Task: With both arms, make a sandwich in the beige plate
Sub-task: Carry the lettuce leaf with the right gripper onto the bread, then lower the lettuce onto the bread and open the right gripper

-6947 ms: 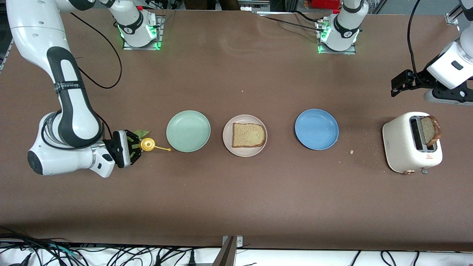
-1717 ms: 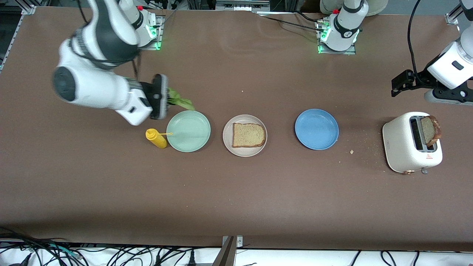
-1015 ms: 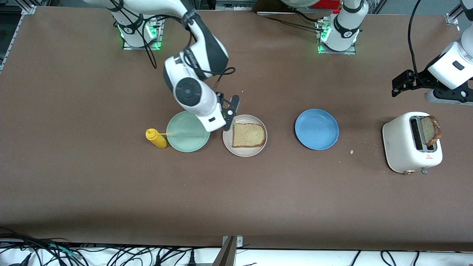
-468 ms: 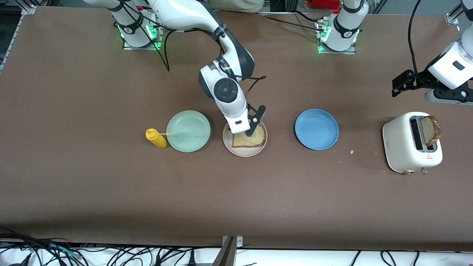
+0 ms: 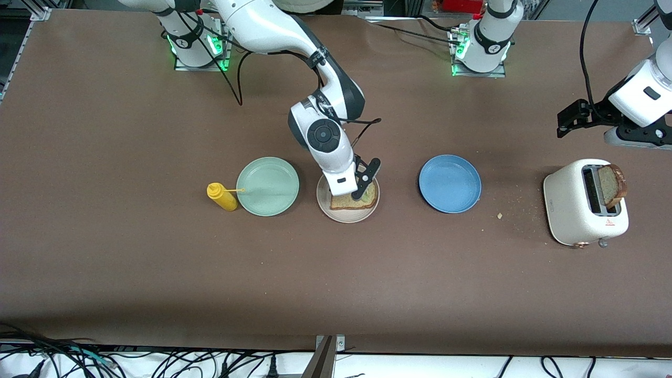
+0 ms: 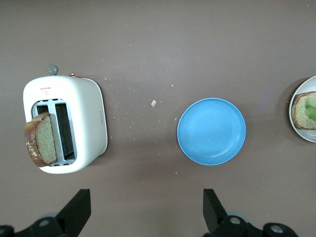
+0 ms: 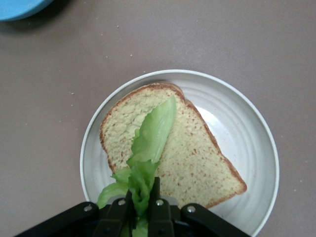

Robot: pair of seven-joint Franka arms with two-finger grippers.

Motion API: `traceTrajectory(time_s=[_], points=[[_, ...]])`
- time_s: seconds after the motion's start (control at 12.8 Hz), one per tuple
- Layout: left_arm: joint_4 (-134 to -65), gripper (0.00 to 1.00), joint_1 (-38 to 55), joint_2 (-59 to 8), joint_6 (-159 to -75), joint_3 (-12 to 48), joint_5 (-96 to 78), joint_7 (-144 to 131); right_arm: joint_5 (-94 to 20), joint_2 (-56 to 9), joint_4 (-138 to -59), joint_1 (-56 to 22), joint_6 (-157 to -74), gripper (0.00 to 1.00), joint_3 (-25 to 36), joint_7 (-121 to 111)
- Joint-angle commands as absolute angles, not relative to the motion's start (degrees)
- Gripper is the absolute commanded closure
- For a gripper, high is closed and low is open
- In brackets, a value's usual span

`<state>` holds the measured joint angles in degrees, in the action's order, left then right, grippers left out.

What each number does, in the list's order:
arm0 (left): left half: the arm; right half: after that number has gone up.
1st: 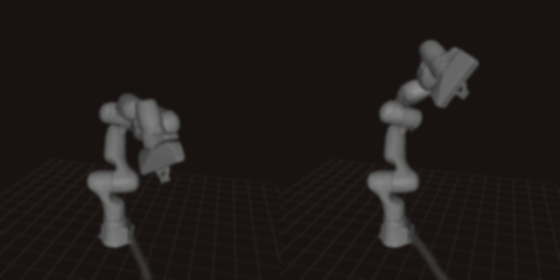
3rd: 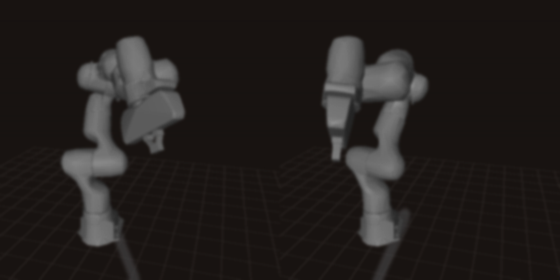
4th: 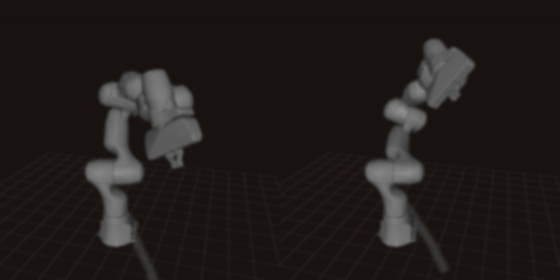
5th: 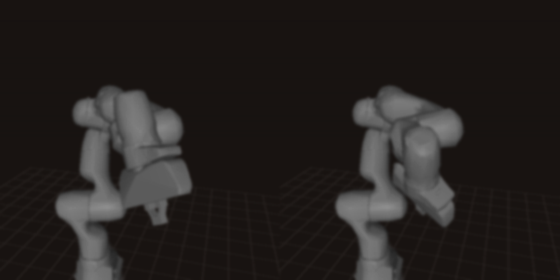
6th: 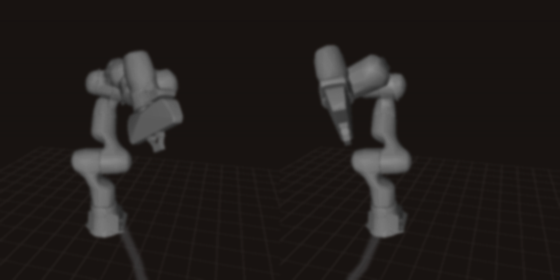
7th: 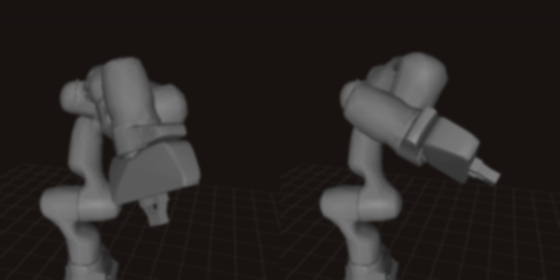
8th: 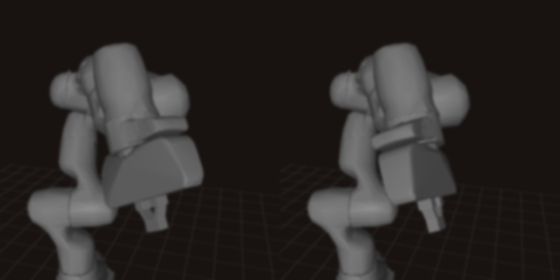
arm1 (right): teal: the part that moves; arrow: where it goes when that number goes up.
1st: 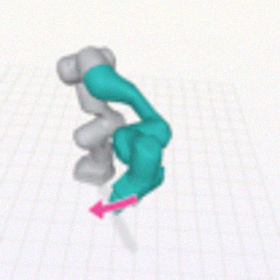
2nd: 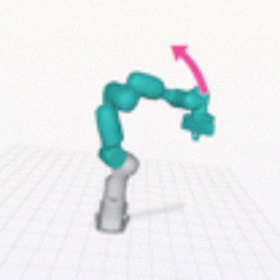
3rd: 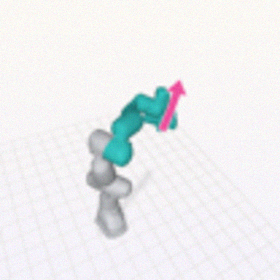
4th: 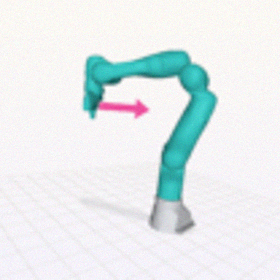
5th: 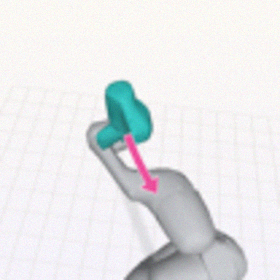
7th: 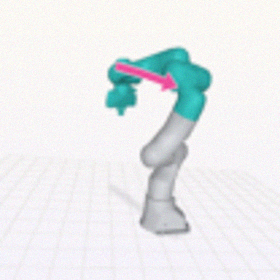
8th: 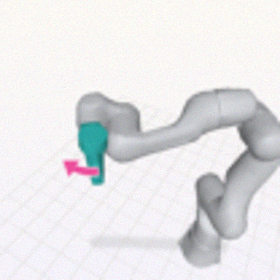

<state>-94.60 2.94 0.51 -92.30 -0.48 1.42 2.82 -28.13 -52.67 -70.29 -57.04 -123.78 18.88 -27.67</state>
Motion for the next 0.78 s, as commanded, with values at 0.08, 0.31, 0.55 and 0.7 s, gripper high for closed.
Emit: traceTrajectory(time_s=[0.08, 0.31, 0.55, 0.7], points=[[-94.75, 0.0, 2.37, 0.97, -92.2, -0.53, 0.7, 4.04, -29.36, -55.11, -67.94, -57.57, -126.03, 0.68, 20.47, -27.25], [-94.75, 0.0, 2.37, 0.97, -92.2, -0.53, 0.7, 4.04, -30.14, -54.93, -67.94, -57.31, -126.39, 0.0, 21.79, -28.3], [-94.75, 0.0, 2.37, 0.97, -92.2, -0.53, 0.7, 4.04, -36.72, -55.02, -67.94, -57.04, -126.47, 0.0, 23.9, -32.06], [-94.75, 0.0, 2.37, 0.97, -92.2, -0.53, 0.7, 4.04, -38.32, -55.28, -68.11, -57.13, -126.56, 0.0, 24.08, -33.75]])
